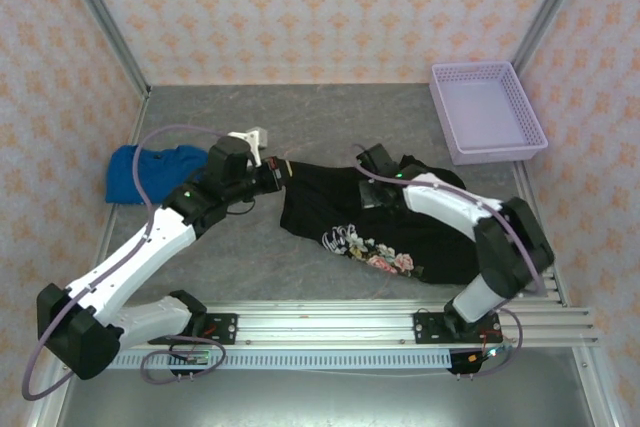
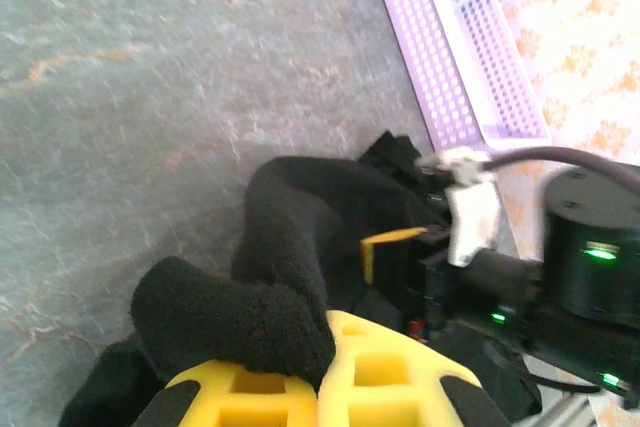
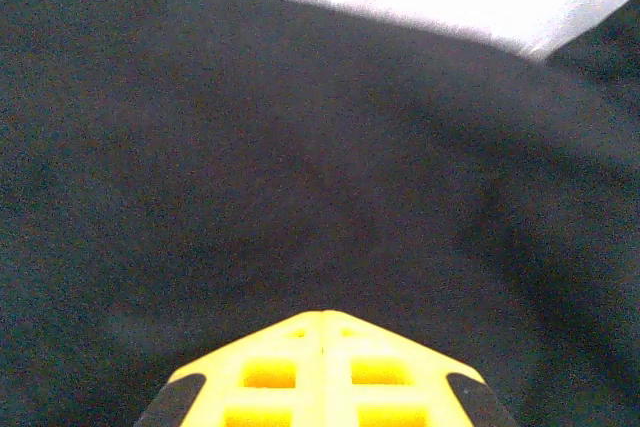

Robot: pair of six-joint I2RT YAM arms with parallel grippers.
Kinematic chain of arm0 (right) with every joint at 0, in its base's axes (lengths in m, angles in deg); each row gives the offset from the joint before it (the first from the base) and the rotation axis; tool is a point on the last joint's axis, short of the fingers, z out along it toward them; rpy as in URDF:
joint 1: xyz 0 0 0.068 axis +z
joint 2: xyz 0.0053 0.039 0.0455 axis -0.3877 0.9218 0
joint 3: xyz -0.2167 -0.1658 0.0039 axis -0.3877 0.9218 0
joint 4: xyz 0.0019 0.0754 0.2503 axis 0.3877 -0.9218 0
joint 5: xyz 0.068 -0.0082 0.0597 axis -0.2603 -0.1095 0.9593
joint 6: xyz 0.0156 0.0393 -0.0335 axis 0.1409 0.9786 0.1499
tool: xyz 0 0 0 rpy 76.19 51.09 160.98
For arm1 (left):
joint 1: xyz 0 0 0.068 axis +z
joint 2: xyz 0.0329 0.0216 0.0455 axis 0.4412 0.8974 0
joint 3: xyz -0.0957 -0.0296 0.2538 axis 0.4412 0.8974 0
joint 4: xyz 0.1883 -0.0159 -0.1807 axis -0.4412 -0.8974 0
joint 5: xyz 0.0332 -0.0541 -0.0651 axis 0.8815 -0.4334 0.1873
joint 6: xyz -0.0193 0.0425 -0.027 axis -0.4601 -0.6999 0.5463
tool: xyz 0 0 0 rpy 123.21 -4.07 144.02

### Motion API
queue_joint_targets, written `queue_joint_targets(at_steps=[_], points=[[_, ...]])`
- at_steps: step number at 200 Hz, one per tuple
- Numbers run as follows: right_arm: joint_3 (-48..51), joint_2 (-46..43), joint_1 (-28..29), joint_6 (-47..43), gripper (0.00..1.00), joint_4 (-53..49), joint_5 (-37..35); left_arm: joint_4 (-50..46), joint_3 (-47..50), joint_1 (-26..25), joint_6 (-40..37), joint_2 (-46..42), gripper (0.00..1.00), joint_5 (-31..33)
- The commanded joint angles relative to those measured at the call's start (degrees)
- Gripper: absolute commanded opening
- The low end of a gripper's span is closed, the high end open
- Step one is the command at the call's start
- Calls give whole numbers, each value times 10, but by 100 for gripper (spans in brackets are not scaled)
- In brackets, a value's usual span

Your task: Fold the inside-out t-shirt

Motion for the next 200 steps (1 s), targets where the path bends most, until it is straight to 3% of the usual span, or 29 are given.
queue_joint_targets(at_steps=[1,51,72,89,109,117,178,200], points=[[-50,-125,-28,-14,0,-3,16,21,-41,19,-19,-30,0,24],[-47,-315,-57,-31,0,-76,-12,-41,-86,33,-102,-85,0,70],[4,-331,-55,-39,0,-41,82,-40,-66,35,-110,-104,0,58],[44,-279,-31,-37,35,35,143,-36,-56,35,-104,-98,0,39],[53,-192,35,-75,72,108,126,-43,-55,35,-101,-89,0,32],[48,-152,54,-88,80,127,122,-41,-52,35,-99,-89,0,29],[-4,84,82,-121,82,262,160,-39,-52,35,-103,-76,0,19],[-47,131,81,-126,62,274,159,-39,-52,35,-106,-76,0,22]])
